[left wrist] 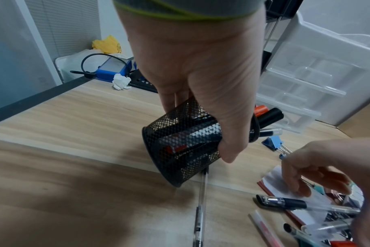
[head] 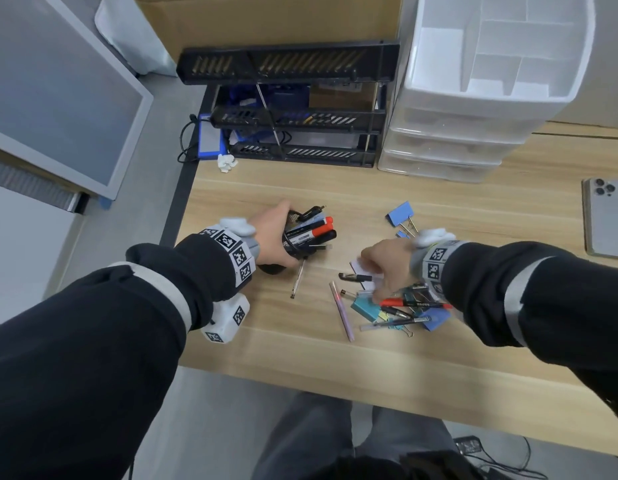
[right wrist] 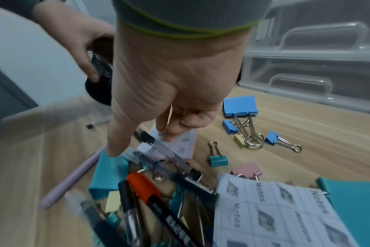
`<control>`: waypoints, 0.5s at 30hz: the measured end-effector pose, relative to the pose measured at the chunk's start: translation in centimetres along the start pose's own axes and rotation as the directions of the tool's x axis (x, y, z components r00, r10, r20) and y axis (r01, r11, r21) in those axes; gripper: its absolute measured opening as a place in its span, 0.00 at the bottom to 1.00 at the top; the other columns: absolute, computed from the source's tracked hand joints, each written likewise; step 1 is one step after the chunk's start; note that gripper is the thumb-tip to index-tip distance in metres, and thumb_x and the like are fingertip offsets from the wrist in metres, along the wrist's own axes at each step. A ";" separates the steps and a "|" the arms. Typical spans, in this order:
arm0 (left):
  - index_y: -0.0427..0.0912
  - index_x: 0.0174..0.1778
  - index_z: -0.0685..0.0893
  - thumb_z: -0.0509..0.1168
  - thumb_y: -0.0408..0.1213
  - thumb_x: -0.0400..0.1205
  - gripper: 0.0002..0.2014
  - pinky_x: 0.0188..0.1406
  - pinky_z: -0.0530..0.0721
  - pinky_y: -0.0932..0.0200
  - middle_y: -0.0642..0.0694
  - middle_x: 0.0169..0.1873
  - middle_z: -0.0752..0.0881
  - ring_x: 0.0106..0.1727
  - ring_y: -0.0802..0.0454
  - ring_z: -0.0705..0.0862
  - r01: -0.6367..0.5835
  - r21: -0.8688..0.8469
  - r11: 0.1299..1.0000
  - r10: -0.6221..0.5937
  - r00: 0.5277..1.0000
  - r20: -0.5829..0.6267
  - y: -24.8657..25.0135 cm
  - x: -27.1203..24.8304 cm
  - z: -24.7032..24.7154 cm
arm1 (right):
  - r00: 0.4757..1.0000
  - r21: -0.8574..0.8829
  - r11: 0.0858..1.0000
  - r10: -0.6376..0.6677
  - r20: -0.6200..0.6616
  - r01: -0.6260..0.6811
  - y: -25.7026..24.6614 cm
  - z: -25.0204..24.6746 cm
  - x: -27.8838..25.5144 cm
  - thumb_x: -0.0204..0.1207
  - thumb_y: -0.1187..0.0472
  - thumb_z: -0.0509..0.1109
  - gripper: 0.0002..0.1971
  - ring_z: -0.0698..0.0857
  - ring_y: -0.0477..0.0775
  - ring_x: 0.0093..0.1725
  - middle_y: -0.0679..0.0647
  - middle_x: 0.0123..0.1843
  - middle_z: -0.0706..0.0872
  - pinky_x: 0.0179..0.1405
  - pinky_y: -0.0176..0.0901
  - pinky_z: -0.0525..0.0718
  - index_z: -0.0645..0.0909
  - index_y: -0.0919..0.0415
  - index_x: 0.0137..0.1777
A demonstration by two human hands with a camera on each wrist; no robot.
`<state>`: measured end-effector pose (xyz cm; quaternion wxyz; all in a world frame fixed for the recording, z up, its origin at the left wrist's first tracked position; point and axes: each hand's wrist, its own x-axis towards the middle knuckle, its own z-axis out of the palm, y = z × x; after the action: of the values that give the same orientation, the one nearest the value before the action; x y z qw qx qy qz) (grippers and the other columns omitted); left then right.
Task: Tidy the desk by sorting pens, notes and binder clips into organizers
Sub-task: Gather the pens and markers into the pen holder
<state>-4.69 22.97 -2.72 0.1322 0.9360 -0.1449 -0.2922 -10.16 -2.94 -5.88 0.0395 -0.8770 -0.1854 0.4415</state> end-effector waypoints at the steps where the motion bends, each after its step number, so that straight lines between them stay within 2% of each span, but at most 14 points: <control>1: 0.45 0.66 0.71 0.85 0.52 0.57 0.45 0.47 0.87 0.48 0.51 0.47 0.84 0.46 0.49 0.85 0.000 0.001 1.000 0.000 1.000 0.002 0.1 0.1 0.0 | 1.000 -0.042 0.999 0.000 0.011 0.001 -0.2 0.1 -0.1 0.60 0.34 0.80 0.30 0.85 0.55 0.47 0.47 0.47 0.83 0.45 0.48 0.85 0.74 0.52 0.53; 2: 0.45 0.66 0.71 0.84 0.52 0.57 0.45 0.47 0.87 0.48 0.51 0.47 0.84 0.46 0.49 0.85 -0.002 0.003 1.000 0.002 1.000 0.002 0.1 0.1 0.0 | 1.000 -0.080 0.997 0.003 0.026 -0.001 -0.4 0.0 -0.2 0.63 0.36 0.79 0.28 0.86 0.56 0.47 0.48 0.48 0.83 0.44 0.48 0.85 0.75 0.53 0.53; 4: 0.46 0.67 0.71 0.84 0.52 0.56 0.45 0.47 0.87 0.48 0.52 0.47 0.84 0.46 0.50 0.85 -0.004 0.006 1.000 0.004 1.000 0.007 0.3 0.3 0.1 | 0.999 -0.109 0.994 0.009 0.050 -0.004 -0.9 -0.1 -0.4 0.69 0.44 0.74 0.17 0.87 0.57 0.44 0.49 0.46 0.84 0.42 0.49 0.86 0.76 0.53 0.49; 7: 0.46 0.68 0.70 0.84 0.52 0.56 0.47 0.48 0.88 0.46 0.51 0.48 0.84 0.46 0.50 0.86 -0.005 0.007 1.000 0.005 1.000 0.018 0.3 0.3 0.3 | 0.998 -0.101 0.995 0.006 0.065 0.000 -1.0 0.0 -0.3 0.67 0.53 0.69 0.06 0.88 0.55 0.40 0.48 0.41 0.85 0.40 0.48 0.88 0.78 0.49 0.43; 9: 0.45 0.68 0.70 0.84 0.52 0.56 0.47 0.48 0.88 0.45 0.50 0.49 0.84 0.46 0.49 0.86 -0.008 0.008 1.000 0.008 1.000 0.021 0.3 0.2 0.4 | 0.999 -0.093 0.996 0.006 0.054 -0.001 -1.0 0.2 -0.3 0.64 0.56 0.67 0.09 0.87 0.52 0.38 0.45 0.40 0.85 0.37 0.46 0.89 0.80 0.47 0.45; 11: 0.45 0.68 0.70 0.84 0.52 0.56 0.47 0.48 0.88 0.45 0.50 0.49 0.84 0.46 0.49 0.85 -0.009 0.012 1.000 0.009 1.000 0.018 0.3 0.2 0.5 | 0.998 -0.099 0.995 0.001 0.066 0.006 -0.9 0.1 -0.4 0.66 0.56 0.66 0.09 0.83 0.51 0.36 0.44 0.39 0.83 0.33 0.43 0.83 0.80 0.48 0.47; 13: 0.45 0.68 0.70 0.84 0.52 0.56 0.47 0.48 0.88 0.45 0.50 0.49 0.83 0.46 0.49 0.85 -0.008 0.015 1.000 0.007 1.000 0.018 0.3 0.1 0.4 | 0.998 -0.106 0.994 -0.005 0.055 0.011 -1.0 0.0 -0.6 0.73 0.53 0.64 0.04 0.83 0.52 0.38 0.47 0.40 0.83 0.33 0.43 0.81 0.77 0.50 0.44; 15: 0.45 0.69 0.70 0.84 0.52 0.55 0.48 0.48 0.88 0.45 0.50 0.49 0.83 0.46 0.49 0.85 -0.003 0.012 1.000 0.003 1.000 0.017 0.2 0.0 0.4 | 1.000 -0.091 0.995 -0.029 -0.006 0.028 -0.8 0.3 -0.6 0.77 0.45 0.62 0.10 0.85 0.55 0.41 0.50 0.43 0.84 0.38 0.47 0.83 0.74 0.51 0.46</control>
<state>-4.93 22.74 -2.97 0.1260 0.9341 -0.1492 -0.2990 -10.96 -2.42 -5.43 0.0067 -0.8767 -0.2177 0.4288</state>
